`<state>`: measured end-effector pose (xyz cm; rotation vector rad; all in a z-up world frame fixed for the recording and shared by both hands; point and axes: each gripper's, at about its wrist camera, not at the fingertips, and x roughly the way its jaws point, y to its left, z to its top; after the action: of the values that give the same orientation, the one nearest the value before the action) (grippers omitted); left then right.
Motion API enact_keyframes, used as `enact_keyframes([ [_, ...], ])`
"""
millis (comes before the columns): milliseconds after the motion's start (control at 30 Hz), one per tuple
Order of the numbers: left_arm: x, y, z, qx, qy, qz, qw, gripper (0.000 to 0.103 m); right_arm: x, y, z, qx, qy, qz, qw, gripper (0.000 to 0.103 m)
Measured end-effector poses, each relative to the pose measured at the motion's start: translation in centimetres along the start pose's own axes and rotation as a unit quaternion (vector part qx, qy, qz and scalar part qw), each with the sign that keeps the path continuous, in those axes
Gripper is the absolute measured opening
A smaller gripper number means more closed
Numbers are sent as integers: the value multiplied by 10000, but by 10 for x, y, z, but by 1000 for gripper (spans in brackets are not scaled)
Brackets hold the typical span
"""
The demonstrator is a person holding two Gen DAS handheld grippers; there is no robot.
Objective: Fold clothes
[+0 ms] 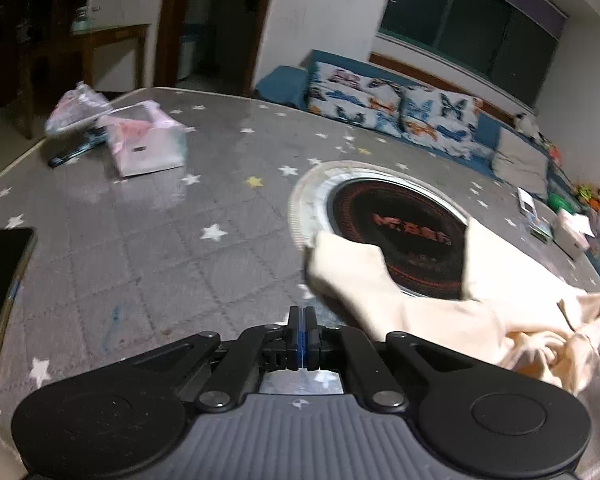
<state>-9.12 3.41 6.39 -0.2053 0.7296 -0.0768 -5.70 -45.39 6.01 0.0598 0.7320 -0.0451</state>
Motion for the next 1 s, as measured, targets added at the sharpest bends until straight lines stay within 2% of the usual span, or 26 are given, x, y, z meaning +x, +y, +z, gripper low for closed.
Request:
enact_keyframes([
  [33,1,-7,1,111,-5,-96,9999,1,0,1,-2,-18,11,-41,10000,5],
  [167,10,-38,-4,596,120,-435,9972,9,-27,-4,-10,-158,-247,-390,9988,5],
  [300,23,-72,-14,1095,299,-754,9907,9,-65,-21,-20,-223,-495,-939,9941,5],
  [433,35,-106,-24,1589,477,-1070,9803,9,-91,-48,-34,76,-492,-1446,9882,6],
  [600,51,-149,-36,2198,696,-1459,9621,9,-102,-84,-53,441,-275,-2064,9771,11],
  [667,51,-161,-41,2407,734,-1607,9544,9,-105,-88,-56,443,-257,-1989,9787,13],
  [767,34,-173,-45,2617,629,-1820,9457,12,-105,-78,-57,301,-243,-1619,9861,24],
  [833,25,-183,-48,2778,539,-1951,9391,23,-103,-69,-56,188,-232,-1330,9907,24],
  [867,22,-187,-47,2830,493,-1992,9369,37,-103,-63,-56,126,-227,-1182,9927,25],
  [900,19,-192,-47,2879,447,-2029,9349,43,-102,-55,-55,43,-226,-1020,9945,27],
  [1000,6,-202,-46,3005,173,-2188,9282,45,-100,-31,-53,-208,-221,-532,9981,32],
])
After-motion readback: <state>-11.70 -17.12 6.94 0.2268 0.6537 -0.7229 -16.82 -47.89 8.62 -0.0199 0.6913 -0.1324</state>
